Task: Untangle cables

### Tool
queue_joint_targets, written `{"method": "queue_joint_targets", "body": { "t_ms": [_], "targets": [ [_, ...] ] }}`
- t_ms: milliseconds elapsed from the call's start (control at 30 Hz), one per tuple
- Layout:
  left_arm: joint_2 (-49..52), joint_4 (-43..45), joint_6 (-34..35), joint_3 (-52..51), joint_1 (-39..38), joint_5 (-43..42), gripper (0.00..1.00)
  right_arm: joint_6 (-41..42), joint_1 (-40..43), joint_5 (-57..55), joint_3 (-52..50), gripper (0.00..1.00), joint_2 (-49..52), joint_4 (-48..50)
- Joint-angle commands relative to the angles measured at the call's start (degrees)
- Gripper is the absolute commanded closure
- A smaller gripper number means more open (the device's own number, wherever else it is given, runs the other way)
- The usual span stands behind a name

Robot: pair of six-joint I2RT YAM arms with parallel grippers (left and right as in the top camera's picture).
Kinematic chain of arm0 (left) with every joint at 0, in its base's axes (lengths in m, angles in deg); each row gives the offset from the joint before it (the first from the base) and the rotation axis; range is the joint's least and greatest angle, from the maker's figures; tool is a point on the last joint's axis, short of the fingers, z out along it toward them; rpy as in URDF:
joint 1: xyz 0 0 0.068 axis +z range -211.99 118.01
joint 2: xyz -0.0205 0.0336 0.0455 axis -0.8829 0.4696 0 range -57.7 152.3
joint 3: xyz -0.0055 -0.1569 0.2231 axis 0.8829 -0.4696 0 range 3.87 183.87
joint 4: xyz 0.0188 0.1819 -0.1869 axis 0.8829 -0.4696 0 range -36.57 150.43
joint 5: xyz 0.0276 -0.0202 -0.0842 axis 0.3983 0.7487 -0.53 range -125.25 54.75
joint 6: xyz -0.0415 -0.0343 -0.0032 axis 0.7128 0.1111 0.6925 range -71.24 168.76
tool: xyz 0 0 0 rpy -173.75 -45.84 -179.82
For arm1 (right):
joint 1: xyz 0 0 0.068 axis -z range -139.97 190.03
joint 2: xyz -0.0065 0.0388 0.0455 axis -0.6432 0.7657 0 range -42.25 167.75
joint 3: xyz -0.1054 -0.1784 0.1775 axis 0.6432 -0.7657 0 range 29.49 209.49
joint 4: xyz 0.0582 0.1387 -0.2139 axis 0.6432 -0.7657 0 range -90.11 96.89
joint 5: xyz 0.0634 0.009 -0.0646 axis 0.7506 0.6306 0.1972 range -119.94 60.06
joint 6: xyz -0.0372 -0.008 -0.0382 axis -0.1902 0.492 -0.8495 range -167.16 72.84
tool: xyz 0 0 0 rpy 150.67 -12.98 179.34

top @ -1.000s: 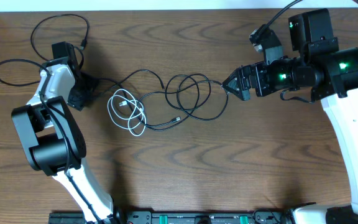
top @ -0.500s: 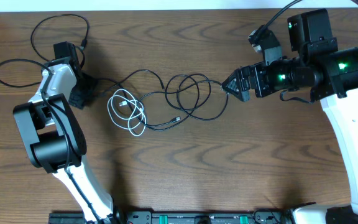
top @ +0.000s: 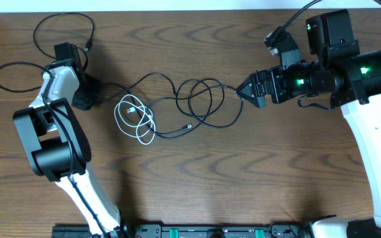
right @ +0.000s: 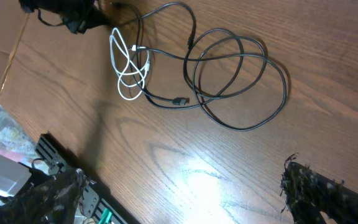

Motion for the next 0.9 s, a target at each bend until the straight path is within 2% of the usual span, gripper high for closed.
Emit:
{"method": "queue_joint_targets", "body": {
  "t_ms": [0, 133, 300, 400, 433, 500, 533, 633, 767, 867],
  "targets": [
    [1.3, 0.2, 0.3, 3.6, 0.7, -12.4, 0.93, -1.1, -0.5, 0.2, -0.2, 0.01, -0.2, -0.3],
    [-1.8, 0.7, 1.9, 6.0, 2.0, -17.4, 0.93, -1.1, -0.5, 0.2, -0.2, 0.01, -0.2, -0.5],
    [-7.5, 6.1, 3.3, 6.1, 4.2, -23.6, 0.93, -1.1, -0.5, 0.2, -0.2, 0.01, -0.2, -0.4],
    [-9.0, 5.3, 3.5, 6.1, 4.1, -23.8, 0.92, -1.1, -0.5, 0.2, -0.2, 0.01, -0.2, -0.4],
    [-9.1, 4.2, 3.5, 6.1, 3.8, -23.6, 0.87, -1.1, -0.5, 0.2, -0.2, 0.01, -0.2, -0.3],
    [-8.8, 1.2, 3.5, 6.1, 2.8, -22.3, 0.64, -1.1, -0.5, 0.2, -0.2, 0.01, -0.2, -0.1],
    [-8.5, -0.6, 3.5, 6.1, 1.9, -20.5, 0.57, -1.1, -0.5, 0.2, -0.2, 0.01, -0.2, 0.0],
    [-7.3, -4.3, 3.5, 6.1, -1.5, -13.3, 0.45, -1.1, -0.5, 0.2, -0.2, 0.01, -0.2, -0.1],
    [-6.2, -5.0, 3.7, 5.5, -5.7, -8.9, 0.45, -1.1, -0.5, 0.2, -0.2, 0.01, -0.2, -0.6],
    [-6.0, -5.7, 7.0, 4.7, -7.6, -4.8, 0.46, -1.1, -0.6, 0.2, -0.2, 0.01, -0.2, -0.8]
  ]
}}
